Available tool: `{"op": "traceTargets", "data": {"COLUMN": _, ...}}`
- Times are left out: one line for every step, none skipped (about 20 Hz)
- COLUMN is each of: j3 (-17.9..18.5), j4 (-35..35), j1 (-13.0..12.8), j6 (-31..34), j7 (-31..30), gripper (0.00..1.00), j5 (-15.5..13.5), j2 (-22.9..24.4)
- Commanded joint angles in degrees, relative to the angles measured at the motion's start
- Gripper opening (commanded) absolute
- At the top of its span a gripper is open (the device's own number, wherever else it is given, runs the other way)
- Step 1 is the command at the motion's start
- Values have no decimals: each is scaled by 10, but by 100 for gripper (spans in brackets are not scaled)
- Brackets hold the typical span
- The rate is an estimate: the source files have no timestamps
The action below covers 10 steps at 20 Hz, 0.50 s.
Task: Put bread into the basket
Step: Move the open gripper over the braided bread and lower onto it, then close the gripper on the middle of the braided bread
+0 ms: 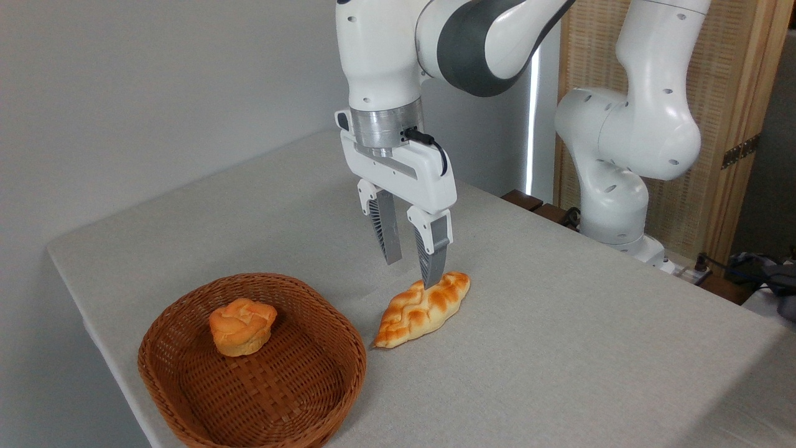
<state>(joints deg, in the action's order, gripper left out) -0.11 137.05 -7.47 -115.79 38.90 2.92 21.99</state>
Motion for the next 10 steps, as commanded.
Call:
{"op": "traceTargets", "data": {"j3": 9, "j4": 7, "j1": -8, "j6": -9, "j7": -11, "gripper": 100, "j5": 9, "j2": 1}}
{"op": "traceTargets", "data": {"j3": 8, "j4": 7, "j1": -9, "j6": -12, "j7": -11, "gripper": 100, "j5": 8, "j2": -4}}
{"op": "traceTargets", "data": {"j3": 8, "j4": 7, "j1": -9, "j6": -15, "j7": -11, "gripper": 100, "j5": 9, "j2": -6}}
{"op": "traceTargets", "data": {"j3": 9, "j4": 7, "j1": -9, "j6": -15, "j7": -9, "gripper": 100, "j5": 9, "j2": -10}}
{"op": "traceTargets", "data": {"j3": 9, "j4": 7, "j1": -9, "j6": -16, "j7": -9, "gripper": 100, "j5": 9, "j2": -13}}
{"op": "traceTargets", "data": {"j3": 10, "j4": 7, "j1": -9, "j6": -16, "j7": -8, "gripper": 100, "j5": 9, "j2": -17}}
{"op": "traceTargets", "data": {"j3": 12, "j4": 7, "j1": -8, "j6": -16, "j7": -8, "gripper": 100, "j5": 12, "j2": -20}}
{"op": "traceTargets", "data": {"j3": 21, "j4": 7, "j1": -8, "j6": -17, "j7": -7, "gripper": 100, "j5": 23, "j2": -21}}
{"op": "traceTargets", "data": {"j3": 25, "j4": 8, "j1": -8, "j6": -17, "j7": -7, "gripper": 100, "j5": 34, "j2": -26}}
{"op": "traceTargets", "data": {"j3": 26, "j4": 8, "j1": -8, "j6": -17, "j7": -6, "gripper": 100, "j5": 37, "j2": -29}}
